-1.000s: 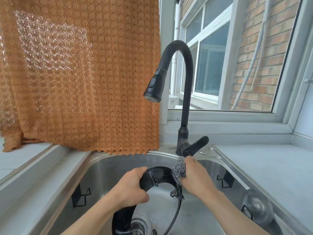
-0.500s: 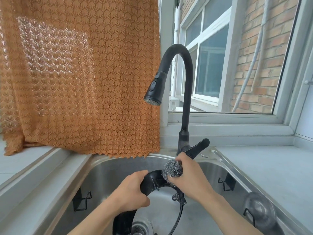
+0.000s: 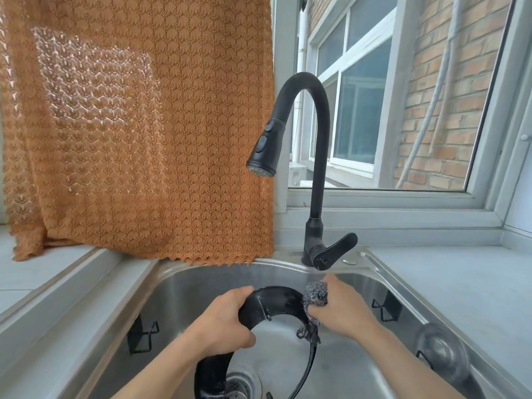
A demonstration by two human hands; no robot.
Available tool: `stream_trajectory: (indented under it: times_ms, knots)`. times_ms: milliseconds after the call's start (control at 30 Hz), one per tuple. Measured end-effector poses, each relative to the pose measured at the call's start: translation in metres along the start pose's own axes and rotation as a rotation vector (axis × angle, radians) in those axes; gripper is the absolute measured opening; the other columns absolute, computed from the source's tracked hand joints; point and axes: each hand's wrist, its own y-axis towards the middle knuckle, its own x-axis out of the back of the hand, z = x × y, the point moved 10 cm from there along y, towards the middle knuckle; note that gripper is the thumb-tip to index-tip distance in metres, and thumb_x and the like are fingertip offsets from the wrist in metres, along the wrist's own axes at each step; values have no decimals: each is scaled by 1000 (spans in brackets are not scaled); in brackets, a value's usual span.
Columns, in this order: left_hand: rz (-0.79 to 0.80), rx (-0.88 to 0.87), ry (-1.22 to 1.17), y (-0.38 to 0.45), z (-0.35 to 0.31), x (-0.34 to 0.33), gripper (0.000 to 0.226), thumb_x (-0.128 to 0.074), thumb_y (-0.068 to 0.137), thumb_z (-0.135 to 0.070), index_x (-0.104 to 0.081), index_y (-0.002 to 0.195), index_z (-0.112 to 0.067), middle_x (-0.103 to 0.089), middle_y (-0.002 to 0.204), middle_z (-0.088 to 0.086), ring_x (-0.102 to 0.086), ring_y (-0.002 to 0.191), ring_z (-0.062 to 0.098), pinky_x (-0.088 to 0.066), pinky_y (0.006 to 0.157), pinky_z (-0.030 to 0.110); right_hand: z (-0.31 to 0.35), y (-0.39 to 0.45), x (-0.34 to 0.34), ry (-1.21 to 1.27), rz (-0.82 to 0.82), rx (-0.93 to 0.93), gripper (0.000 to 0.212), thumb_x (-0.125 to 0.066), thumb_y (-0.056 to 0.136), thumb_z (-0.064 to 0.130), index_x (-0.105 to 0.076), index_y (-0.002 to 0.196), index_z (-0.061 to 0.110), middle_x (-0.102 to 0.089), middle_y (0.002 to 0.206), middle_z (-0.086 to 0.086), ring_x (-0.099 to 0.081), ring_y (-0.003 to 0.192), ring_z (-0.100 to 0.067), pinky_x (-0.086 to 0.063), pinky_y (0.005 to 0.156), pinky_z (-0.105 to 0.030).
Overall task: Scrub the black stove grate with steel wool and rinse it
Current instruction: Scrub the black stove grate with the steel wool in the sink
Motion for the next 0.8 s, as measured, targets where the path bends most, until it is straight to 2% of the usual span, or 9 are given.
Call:
stream_trajectory:
  times_ms: [100, 200, 267, 367, 467, 600, 700, 767, 800]
  knots:
    - [6, -3, 22, 0, 0, 2, 36, -68, 61, -11, -57, 93, -24, -54, 74, -5, -50, 60, 12, -42, 54, 24, -5, 1, -10, 56, 115, -8, 42, -70, 78, 33, -51, 116, 32, -64, 102, 9, -63, 92, -14, -51, 79, -29]
    - [13, 1, 65, -1, 2, 4, 37, -69, 63, -10, -56, 95, -22, -59, 79, 1, -51, 62, 13, -43, 55, 25, 5, 3, -18, 115, 207, 67, 46, -69, 65, 24, -61, 103, 48, -63, 106, 5, -63, 83, -9, -50, 74, -21]
    - [15, -6, 109, 0, 2, 5, 37, -71, 65, -10, -54, 96, -21, -61, 85, 3, -53, 69, 14, -45, 59, 25, 10, 2, -20, 121, 247, 107, 39, -70, 61, 21, -67, 95, 42, -64, 92, 4, -57, 67, -7, -50, 65, -19]
    - [-36, -13, 355, 2, 1, 9, 40, -70, 72, -19, -49, 105, -25, -53, 98, -2, -44, 99, 21, -46, 85, 35, 15, -3, -14, 148, 286, 113, 21, -71, 64, 10, -69, 80, 24, -60, 63, 10, -54, 53, -9, -49, 54, -22]
    - [-102, 56, 536, 2, 6, 15, 61, -71, 75, -29, -38, 126, -36, -44, 116, -7, -33, 112, 22, -36, 96, 39, 17, -8, -11, 161, 319, 101, 18, -71, 64, 11, -70, 80, 18, -62, 61, 9, -56, 53, -9, -49, 51, -21]
    - [-229, 112, 421, -5, 5, 29, 64, -76, 73, -40, -36, 122, -36, -35, 116, -8, -32, 109, 17, -36, 91, 32, 19, -11, -10, 178, 322, 82, 22, -72, 61, 18, -69, 81, 11, -62, 61, 8, -56, 56, -9, -48, 55, -23]
    - [-300, 119, 202, -14, -2, 38, 38, -75, 78, -37, -50, 106, -32, -50, 108, -10, -53, 97, 10, -50, 84, 26, 30, -13, -6, 228, 298, 90, 14, -70, 60, 20, -62, 68, 12, -56, 57, 8, -49, 54, -10, -41, 55, -23]
    - [-202, 186, 46, -17, -1, 26, 21, -73, 81, -36, -62, 96, -28, -66, 97, -8, -66, 85, 7, -58, 78, 26, 42, -18, -3, 278, 288, 101, 16, -68, 62, 20, -53, 59, 16, -49, 55, 8, -42, 53, -12, -33, 55, -25]
    - [-106, 221, -71, -18, 0, 13, 20, -75, 82, -36, -67, 96, -24, -72, 94, -4, -70, 82, 9, -61, 79, 28, 48, -20, -2, 301, 283, 110, 18, -68, 63, 20, -51, 58, 18, -47, 55, 8, -40, 54, -12, -32, 55, -26]
